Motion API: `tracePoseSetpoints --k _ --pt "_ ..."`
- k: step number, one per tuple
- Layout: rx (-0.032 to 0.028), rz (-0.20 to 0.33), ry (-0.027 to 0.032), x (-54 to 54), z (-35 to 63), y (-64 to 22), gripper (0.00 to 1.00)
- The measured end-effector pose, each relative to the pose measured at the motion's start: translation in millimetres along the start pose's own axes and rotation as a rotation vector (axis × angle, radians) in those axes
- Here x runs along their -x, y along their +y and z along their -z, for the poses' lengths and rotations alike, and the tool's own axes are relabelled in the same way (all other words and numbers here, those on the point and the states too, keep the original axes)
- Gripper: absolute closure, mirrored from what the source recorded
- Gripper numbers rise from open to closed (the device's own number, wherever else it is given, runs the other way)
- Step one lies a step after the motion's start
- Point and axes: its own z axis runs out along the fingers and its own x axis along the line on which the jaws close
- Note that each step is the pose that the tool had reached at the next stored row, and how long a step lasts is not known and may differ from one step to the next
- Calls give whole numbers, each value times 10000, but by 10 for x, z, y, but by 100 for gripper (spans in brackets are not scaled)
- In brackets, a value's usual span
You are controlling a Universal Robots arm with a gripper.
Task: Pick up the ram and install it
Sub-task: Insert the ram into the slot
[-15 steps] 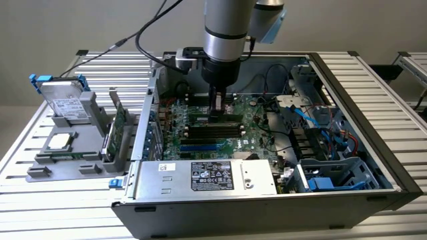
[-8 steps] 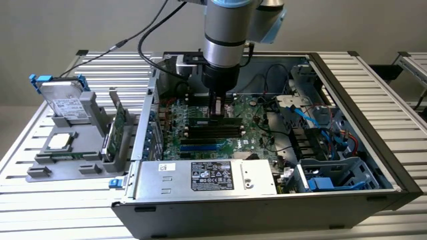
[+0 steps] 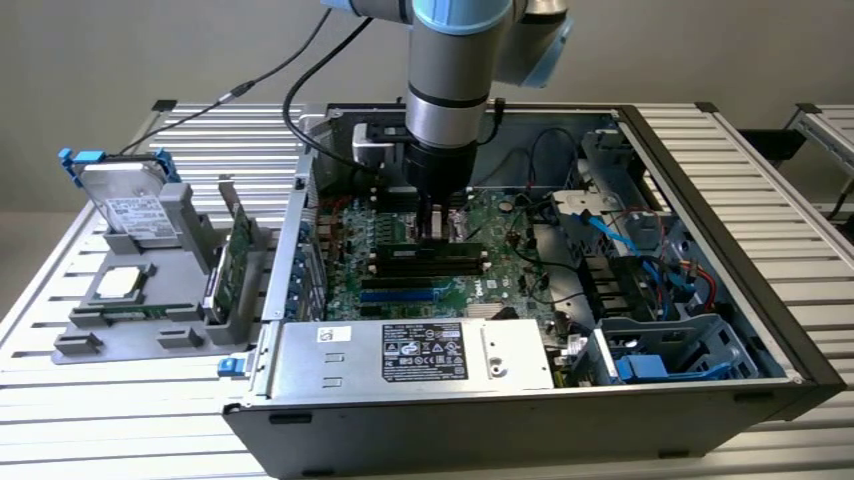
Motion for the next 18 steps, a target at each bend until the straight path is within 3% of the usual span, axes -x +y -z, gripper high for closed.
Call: tracePoseSetpoints --k 18 --pt "-31 -1 -1 -60 -2 -3 84"
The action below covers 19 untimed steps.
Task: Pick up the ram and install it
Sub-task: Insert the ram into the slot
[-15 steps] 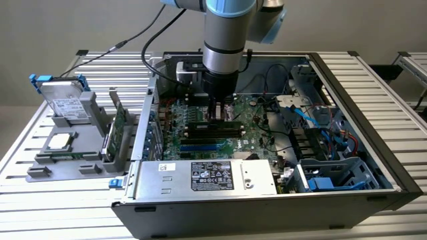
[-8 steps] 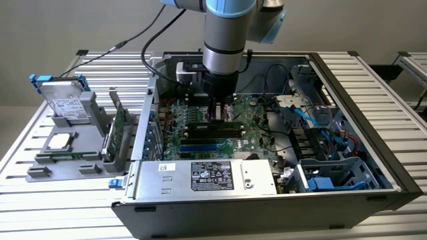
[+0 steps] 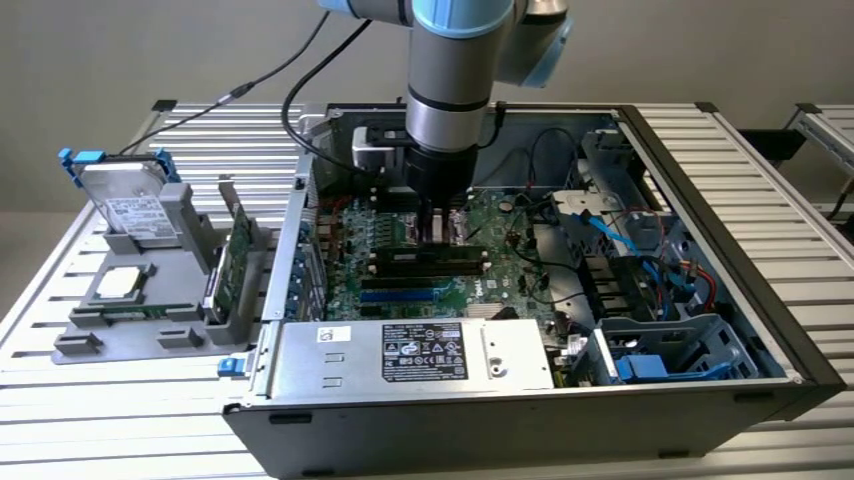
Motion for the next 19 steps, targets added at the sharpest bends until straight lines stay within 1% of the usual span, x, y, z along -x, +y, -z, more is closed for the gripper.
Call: tracePoseSetpoints --k 4,8,12,19 --pt "-12 -1 1 -7 -2 0 84" --pt "-51 -1 -1 -6 -22 -2 84" --pt "-58 -8 -3 -5 -47 -3 84" --pt "-58 -54 -7 -5 -60 -4 84"
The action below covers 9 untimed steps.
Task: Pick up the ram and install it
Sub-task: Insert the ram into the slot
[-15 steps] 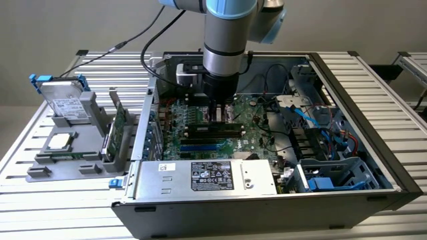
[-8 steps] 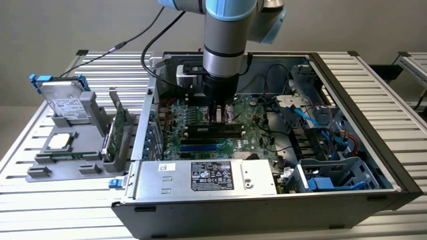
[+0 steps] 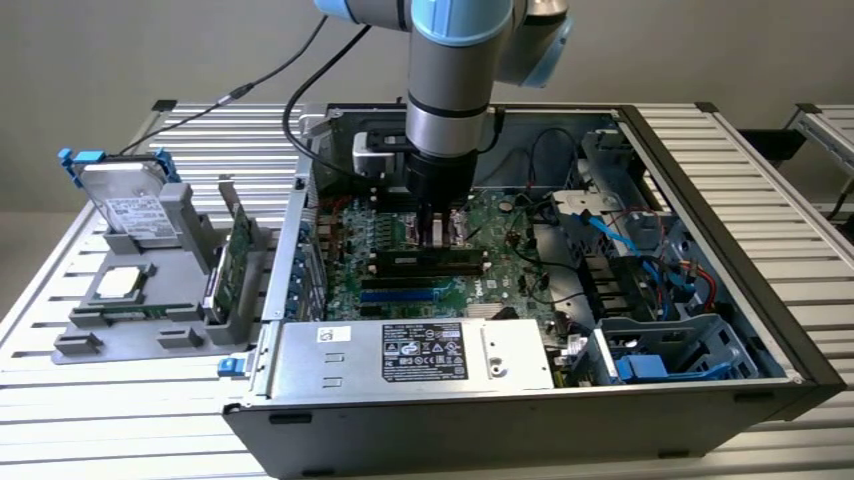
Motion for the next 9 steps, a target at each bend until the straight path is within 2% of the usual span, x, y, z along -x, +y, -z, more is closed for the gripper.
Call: tracePoseSetpoints --k 9 --pt "14 -29 0 -2 -3 0 84"
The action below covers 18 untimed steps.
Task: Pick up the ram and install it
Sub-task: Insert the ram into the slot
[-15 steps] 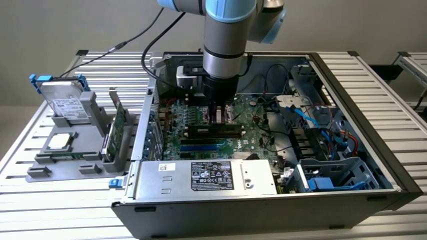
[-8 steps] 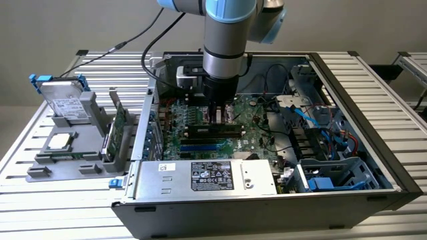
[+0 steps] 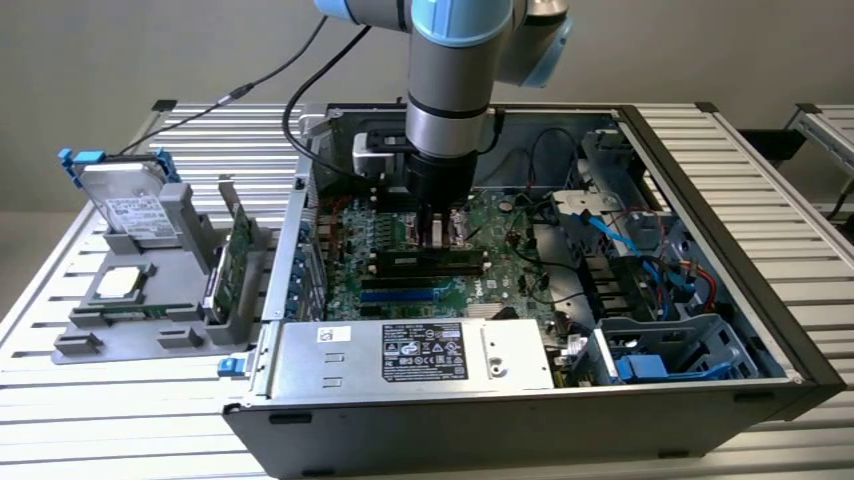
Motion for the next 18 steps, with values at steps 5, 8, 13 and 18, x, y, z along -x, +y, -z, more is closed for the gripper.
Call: tracePoseSetpoints --k 5,8,13,18 --pt "6 0 4 -6 1 0 84" --pt "9 2 4 -14 1 0 84" --pt "11 0 4 -16 -1 0 84" --pt "12 -46 -1 -11 -8 -1 84"
